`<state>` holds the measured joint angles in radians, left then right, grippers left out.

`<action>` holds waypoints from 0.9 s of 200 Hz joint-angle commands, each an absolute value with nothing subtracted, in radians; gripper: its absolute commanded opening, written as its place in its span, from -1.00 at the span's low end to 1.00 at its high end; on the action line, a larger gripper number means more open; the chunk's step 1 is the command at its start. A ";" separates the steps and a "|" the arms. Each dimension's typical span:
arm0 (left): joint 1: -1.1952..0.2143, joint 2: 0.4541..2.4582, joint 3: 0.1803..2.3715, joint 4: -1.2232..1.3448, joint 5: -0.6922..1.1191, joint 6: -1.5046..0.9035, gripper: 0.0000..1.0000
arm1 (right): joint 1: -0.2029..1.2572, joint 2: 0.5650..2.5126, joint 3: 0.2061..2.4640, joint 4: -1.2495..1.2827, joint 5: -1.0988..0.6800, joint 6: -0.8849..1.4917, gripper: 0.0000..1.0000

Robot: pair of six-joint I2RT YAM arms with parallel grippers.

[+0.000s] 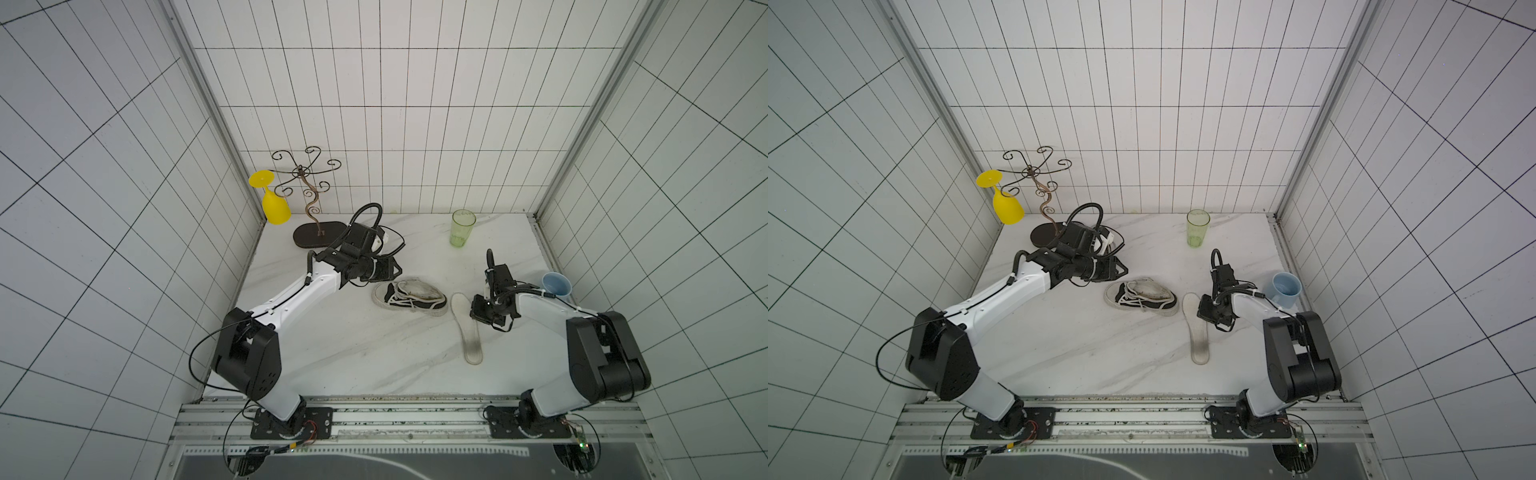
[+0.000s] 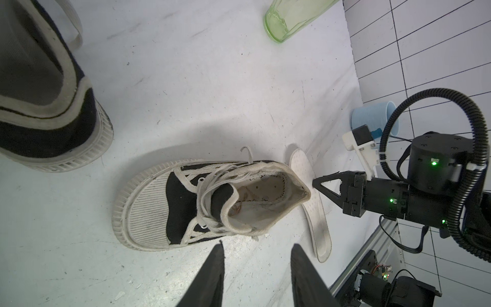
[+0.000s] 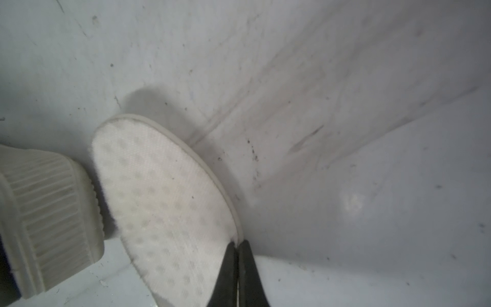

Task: Insert the insole into the shoe
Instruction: Pick up the insole from the center of the board.

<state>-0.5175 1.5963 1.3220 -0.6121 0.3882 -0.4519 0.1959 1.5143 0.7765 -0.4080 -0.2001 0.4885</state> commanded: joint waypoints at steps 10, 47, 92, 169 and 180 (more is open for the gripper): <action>-0.576 1.652 1.457 -0.696 0.409 -0.215 -0.13 | 0.193 1.417 0.817 -0.430 -0.215 0.428 -1.00; -0.593 1.755 1.601 -0.795 0.494 -0.021 0.00 | 0.195 1.321 0.905 -0.486 -0.227 0.343 -1.00; -0.603 1.861 1.709 -0.800 0.636 0.147 0.13 | 0.212 1.225 0.971 -0.508 -0.307 0.226 -1.00; -0.618 1.959 1.768 -0.805 0.675 0.184 0.39 | 0.316 1.208 1.014 -0.492 -0.455 0.120 -1.00; -0.618 1.962 1.760 -0.803 0.682 0.185 0.40 | 0.327 1.210 1.016 -0.489 -0.466 0.117 -1.00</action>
<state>-0.6117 1.9503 1.7500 -0.8108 0.6445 0.1440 0.3019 1.2015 0.9188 -0.4751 -0.4057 0.1696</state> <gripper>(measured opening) 0.698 0.046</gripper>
